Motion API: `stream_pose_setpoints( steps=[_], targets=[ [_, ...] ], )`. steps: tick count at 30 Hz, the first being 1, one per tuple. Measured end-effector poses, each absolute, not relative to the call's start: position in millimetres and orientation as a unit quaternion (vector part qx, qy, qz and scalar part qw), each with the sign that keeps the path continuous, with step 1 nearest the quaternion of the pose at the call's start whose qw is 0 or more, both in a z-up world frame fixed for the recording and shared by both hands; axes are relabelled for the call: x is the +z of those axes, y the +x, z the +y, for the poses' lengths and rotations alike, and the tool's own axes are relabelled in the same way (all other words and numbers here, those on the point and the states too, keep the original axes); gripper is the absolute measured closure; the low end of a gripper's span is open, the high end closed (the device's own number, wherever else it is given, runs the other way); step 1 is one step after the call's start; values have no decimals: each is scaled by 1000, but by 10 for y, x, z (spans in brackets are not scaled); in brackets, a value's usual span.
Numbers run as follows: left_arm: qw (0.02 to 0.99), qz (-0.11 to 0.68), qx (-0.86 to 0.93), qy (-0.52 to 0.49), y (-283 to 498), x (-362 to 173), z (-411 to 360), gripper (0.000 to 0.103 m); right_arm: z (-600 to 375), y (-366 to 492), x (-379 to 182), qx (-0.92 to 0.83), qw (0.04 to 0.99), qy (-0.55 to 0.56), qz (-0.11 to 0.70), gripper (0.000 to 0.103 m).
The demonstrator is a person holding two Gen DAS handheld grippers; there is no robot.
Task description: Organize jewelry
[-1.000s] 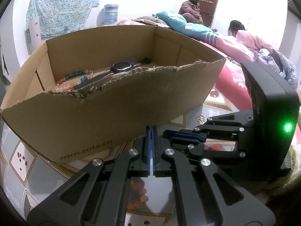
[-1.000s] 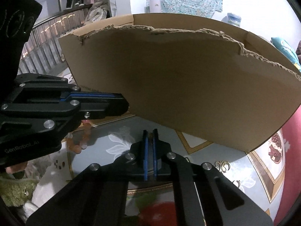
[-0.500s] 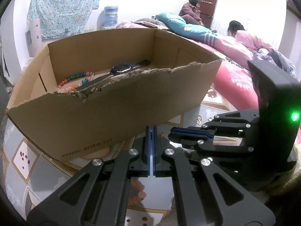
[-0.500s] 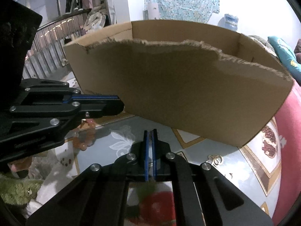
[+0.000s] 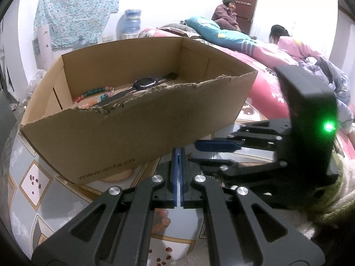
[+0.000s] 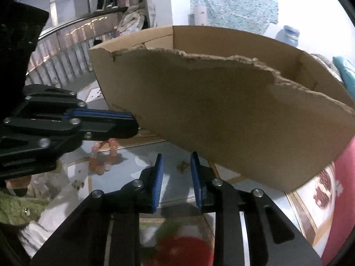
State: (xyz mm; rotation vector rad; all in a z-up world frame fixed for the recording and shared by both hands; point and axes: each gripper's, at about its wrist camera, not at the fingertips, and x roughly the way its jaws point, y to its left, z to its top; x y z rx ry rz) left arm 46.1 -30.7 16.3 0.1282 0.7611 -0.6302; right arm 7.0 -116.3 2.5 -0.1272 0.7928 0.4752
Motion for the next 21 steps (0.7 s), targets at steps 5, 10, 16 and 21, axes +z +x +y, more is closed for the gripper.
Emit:
stream_pose_setpoints(
  steps=[5,10,16,21],
  targets=[
    [877,368,-303,59,475,133,-295,102,-1141,150,-64,239,883,-74,397,78],
    [876,371,-305,55,506,99,-287,102,-1143,184,-21,240,882,-69,400,90],
    [874,373,-305,54,520,87,-286,102,-1123,144,-48,238,883,-65,399,90],
    [875,373,-304,55,533,81,-284,102,-1128,119,-51,236,884,-67,399,90]
  ],
)
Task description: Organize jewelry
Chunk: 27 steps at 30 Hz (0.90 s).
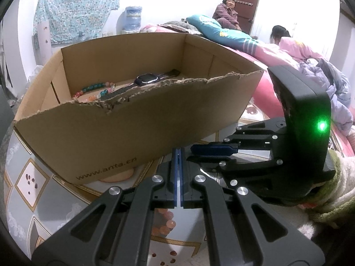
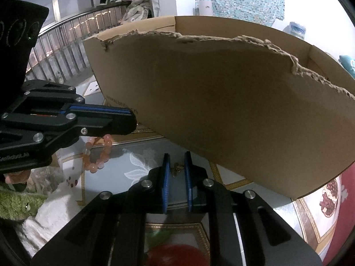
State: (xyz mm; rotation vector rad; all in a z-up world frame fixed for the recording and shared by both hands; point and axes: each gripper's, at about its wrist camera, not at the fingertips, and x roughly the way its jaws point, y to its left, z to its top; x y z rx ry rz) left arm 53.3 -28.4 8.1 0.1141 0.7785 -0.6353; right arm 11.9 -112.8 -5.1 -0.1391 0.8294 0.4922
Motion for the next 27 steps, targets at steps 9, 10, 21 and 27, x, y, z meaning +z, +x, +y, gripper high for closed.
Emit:
stream_pose_setpoints(
  steps=[9,10,21,27],
  targets=[
    [877,357,-317,47,485,197,-262,102,-1210,-50,200,238,895,-50,373,90],
    [878,353,-321,43,459,238,-253,102,-1237,-83,271,240,898,-44,365,90],
    [886,288,-364,-4,564,905,-187,102,-1595,-8,1049,242,930,32,274,90],
    [894,315,-319,10,1080,930,-271,102,-1688,575,1051,189,931,60,306,90]
  ],
)
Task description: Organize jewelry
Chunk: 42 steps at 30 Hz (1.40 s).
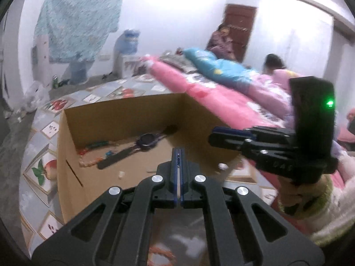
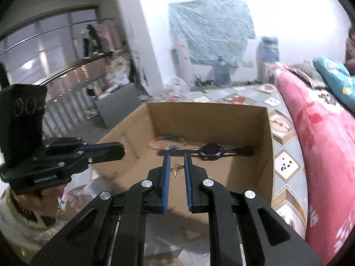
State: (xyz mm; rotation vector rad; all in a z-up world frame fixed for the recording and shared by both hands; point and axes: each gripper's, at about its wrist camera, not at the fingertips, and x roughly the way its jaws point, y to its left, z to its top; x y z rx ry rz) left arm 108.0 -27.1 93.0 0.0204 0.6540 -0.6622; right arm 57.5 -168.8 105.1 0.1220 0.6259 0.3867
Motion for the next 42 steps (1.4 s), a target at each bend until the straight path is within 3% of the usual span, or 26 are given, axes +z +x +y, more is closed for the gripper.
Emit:
stream_pose_setpoints(
  steps=[9,11,12,15,19,23,25,29,34,42],
  targets=[
    [884,385,-265,17,1683,634,-385,101,-1760,1069,870,127,928,69,345,89],
    [885,387,-259,19,1688,616,-398,93,-1781,1068,839,129,927,77,344,82],
    [886,386,-254,21,1686,604,-401,83,-1790,1056,831,129,928,79,342,77],
    [891,381,-245,26,1649,613,-392,76,-1808,995,844,133,931,78,330,74],
    [899,371,-231,26,1579,689,-382,55,-1846,881,910,140,934,91,315,68],
    [909,347,-231,23,1393,835,-331,43,-1872,680,1019,150,939,105,290,60],
    [913,334,-235,21,1272,910,-316,32,-1878,545,1083,158,942,111,274,53],
    [918,311,-246,17,1024,1034,-258,21,-1899,268,1208,174,948,114,240,38],
    [916,307,-259,5,768,1077,-193,16,-1907,-89,1289,184,953,112,215,26],
    [903,331,-275,6,424,866,-191,13,-1956,-445,1146,147,951,90,255,14]
  ],
)
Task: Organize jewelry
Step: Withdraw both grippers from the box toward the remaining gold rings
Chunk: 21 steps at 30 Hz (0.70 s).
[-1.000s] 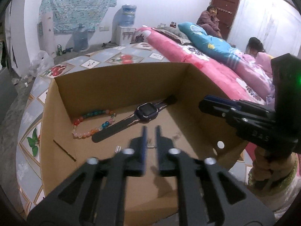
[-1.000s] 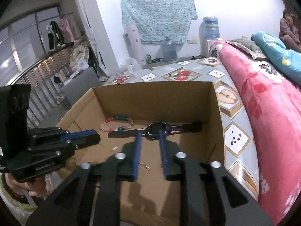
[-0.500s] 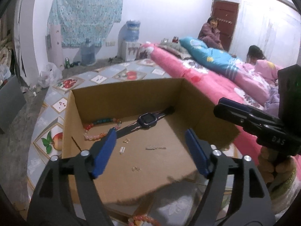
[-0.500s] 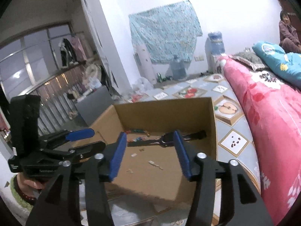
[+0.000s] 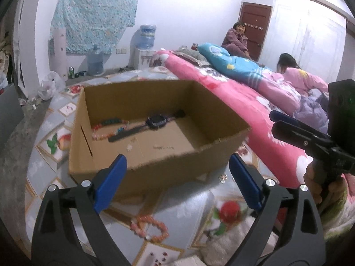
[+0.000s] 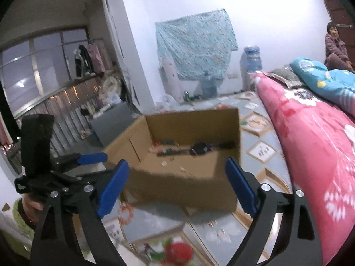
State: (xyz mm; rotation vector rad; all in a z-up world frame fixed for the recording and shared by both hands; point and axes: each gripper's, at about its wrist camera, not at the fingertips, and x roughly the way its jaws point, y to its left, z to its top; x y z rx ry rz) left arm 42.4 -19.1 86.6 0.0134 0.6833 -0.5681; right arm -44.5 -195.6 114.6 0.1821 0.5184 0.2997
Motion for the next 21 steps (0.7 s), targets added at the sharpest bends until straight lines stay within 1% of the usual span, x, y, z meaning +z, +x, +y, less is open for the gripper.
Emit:
stream_pose_setpoints(
  steps=[7,14,21],
  targets=[
    [892,364,-269,2,331,581,-260,12,-1885,-599,786,95,936,38,338,8],
    [885,392,-253,1,391,342,-338,10,-1811,-700,396,19,921,-43,387,6],
    [869,426,-251,30,477,59,-556,10,-1950,-744,191,-1,911,-29,411,6]
  ],
)
